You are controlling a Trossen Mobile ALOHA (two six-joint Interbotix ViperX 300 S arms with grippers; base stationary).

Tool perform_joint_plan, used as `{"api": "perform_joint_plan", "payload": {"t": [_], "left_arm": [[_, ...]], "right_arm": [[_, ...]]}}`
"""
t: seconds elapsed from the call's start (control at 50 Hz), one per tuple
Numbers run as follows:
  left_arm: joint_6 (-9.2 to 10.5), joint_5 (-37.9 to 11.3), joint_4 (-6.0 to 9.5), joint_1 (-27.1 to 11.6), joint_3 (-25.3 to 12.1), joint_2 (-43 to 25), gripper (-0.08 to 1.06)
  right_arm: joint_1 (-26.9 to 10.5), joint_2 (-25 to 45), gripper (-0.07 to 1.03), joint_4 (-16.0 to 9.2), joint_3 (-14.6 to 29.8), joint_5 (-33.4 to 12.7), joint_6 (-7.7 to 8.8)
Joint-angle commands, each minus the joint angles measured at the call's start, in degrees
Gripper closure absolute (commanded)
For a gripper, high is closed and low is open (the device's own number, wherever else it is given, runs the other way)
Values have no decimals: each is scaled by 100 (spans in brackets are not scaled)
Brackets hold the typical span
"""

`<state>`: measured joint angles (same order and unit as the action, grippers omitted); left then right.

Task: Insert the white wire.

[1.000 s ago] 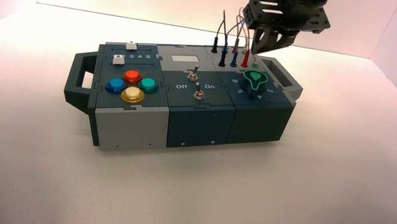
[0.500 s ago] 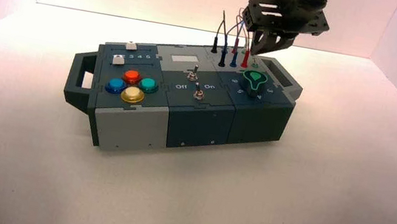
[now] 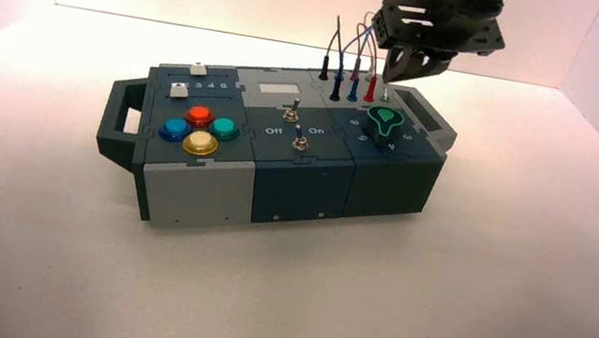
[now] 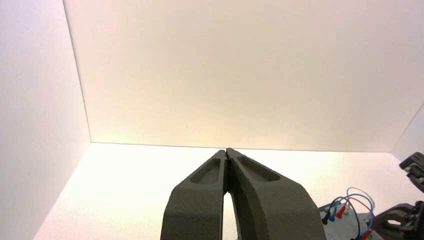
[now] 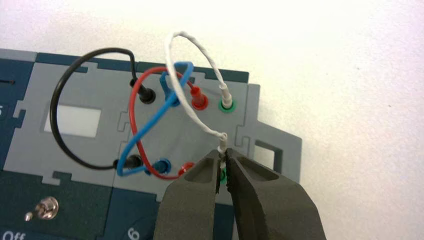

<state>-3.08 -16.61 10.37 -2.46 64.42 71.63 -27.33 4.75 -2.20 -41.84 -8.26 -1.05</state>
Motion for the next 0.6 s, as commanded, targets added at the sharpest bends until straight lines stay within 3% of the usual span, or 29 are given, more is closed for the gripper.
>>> {"api": "perform_joint_plan", "payload": {"t": [0.02,0.6], "left_arm": [[-18,62,-9,26,-167,-35,101],[-18,62,-9,35,-167,-35,101]], "right_arm": [[-9,-132,99,-18,-18,-79,-26],[-18,-105,99,-44,-79,-149,-26]]}}
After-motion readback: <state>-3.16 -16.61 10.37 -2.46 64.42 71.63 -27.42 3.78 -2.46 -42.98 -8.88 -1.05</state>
